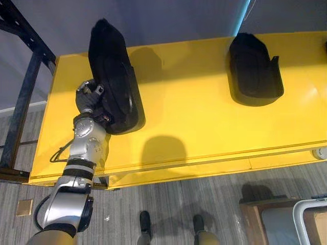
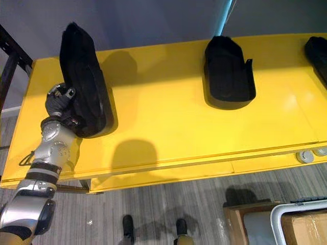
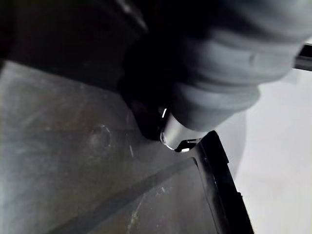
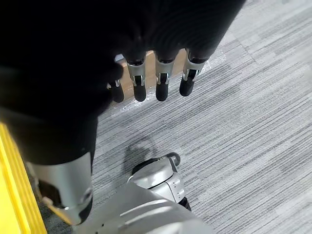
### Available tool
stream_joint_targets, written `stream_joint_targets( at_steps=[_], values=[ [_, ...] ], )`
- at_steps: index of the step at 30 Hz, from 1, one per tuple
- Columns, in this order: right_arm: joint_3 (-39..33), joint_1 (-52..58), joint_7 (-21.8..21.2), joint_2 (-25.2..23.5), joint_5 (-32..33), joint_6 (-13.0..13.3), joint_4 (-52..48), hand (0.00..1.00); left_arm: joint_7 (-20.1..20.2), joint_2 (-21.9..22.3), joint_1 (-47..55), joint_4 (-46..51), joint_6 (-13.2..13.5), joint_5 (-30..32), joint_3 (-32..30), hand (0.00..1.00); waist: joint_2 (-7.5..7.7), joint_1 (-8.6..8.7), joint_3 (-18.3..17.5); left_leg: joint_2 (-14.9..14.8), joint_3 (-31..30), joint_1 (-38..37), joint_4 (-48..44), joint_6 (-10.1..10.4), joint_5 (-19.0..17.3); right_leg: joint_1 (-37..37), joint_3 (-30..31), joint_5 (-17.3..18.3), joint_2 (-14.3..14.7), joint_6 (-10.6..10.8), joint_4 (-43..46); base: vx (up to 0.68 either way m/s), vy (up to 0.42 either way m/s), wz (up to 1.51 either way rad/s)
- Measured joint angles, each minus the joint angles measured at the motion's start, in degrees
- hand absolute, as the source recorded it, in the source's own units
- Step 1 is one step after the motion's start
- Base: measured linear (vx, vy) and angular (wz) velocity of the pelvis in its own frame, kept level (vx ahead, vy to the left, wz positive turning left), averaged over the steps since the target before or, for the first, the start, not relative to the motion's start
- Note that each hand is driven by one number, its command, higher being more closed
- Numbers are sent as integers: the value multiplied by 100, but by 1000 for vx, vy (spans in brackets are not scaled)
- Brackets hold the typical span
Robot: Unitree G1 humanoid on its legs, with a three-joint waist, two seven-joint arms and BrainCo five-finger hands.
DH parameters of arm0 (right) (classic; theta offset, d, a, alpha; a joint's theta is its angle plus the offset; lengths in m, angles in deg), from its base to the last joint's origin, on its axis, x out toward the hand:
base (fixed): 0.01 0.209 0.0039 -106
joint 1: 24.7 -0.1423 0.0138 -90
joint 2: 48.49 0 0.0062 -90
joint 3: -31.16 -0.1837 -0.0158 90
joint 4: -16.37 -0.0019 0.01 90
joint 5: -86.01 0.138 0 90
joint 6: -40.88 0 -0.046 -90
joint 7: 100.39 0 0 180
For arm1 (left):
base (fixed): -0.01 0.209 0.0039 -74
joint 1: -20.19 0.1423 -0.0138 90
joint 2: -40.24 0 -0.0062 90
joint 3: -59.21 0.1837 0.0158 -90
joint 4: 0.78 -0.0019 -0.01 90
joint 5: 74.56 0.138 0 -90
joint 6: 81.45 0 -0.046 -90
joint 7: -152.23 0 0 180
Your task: Walk over and take plastic housings, then place them on the shelf
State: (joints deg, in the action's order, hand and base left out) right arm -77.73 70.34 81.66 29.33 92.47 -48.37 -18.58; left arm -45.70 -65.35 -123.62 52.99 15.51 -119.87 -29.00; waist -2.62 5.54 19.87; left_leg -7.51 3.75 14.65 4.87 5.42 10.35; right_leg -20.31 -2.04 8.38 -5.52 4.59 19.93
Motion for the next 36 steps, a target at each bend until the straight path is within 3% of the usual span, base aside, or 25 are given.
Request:
stream_joint_targets(
  at_steps=[1,2,10,18,21,24,27,31,34,35,36],
  values=[
    [5,-16,0,0,0,0,0,0,1,-20,-9,-3,0,1,0,100,6,-2,16,0,2,0,0,-2,3,-3,2,0,0,0,3,-50,-27,-3],
    [117,-38,2,29,3,0,1,0,10,-75,-31,-19,-3,66,8,0,20,-6,47,0,4,1,0,-3,8,-16,5,0,0,0,17,-44,-24,-3],
    [343,-99,-8,84,239,2,22,0,356,-685,-225,-271,-69,484,358,0,85,-25,162,3,99,58,2,-5,13,-164,112,-3,5,1,94,-29,-23,-6],
    [332,-260,-76,91,251,-4,263,0,434,-733,-532,-541,-157,497,449,0,145,20,205,4,113,18,2,-7,21,-137,155,-20,8,-19,86,0,0,0],
    [321,-309,-83,80,285,-7,293,0,294,-627,-528,-466,-196,353,422,0,165,50,217,4,110,-62,2,-7,20,-36,155,-30,10,-23,50,0,0,0],
    [306,-311,-85,79,373,-12,305,0,1,-296,-348,507,-194,285,364,0,167,12,216,4,96,-199,3,-7,20,160,132,-57,10,-20,-52,-6,-8,1],
    [163,-319,-96,71,375,-12,304,0,-229,147,-105,1804,-29,536,26,0,166,13,210,7,87,-395,4,-6,17,420,109,-80,7,-4,-169,0,0,0],
    [-186,-311,-114,4,376,-5,511,0,-603,724,609,3576,190,1781,-478,0,125,42,-28,7,17,-579,5,-1,12,716,28,-82,4,-1,-312,-11,-18,8],
    [-420,-210,-126,-15,370,21,682,0,-853,1302,1571,4811,292,3304,-557,0,11,-26,-398,0,-61,-692,6,19,-4,963,-74,-83,4,-2,-458,11,-4,19],
    [-446,-189,-128,-13,370,29,685,0,-909,1447,1793,5040,310,3596,-546,100,-13,-34,-448,0,-72,-717,6,37,-18,1005,-105,-83,2,-2,-464,-3,4,18],
    [-487,-149,-134,-8,369,49,682,0,-938,1780,2290,5493,344,3998,-468,100,-68,-38,-548,-9,-110,-739,7,73,-50,1082,-179,-81,4,-2,-505,-30,13,20]
  ],
)
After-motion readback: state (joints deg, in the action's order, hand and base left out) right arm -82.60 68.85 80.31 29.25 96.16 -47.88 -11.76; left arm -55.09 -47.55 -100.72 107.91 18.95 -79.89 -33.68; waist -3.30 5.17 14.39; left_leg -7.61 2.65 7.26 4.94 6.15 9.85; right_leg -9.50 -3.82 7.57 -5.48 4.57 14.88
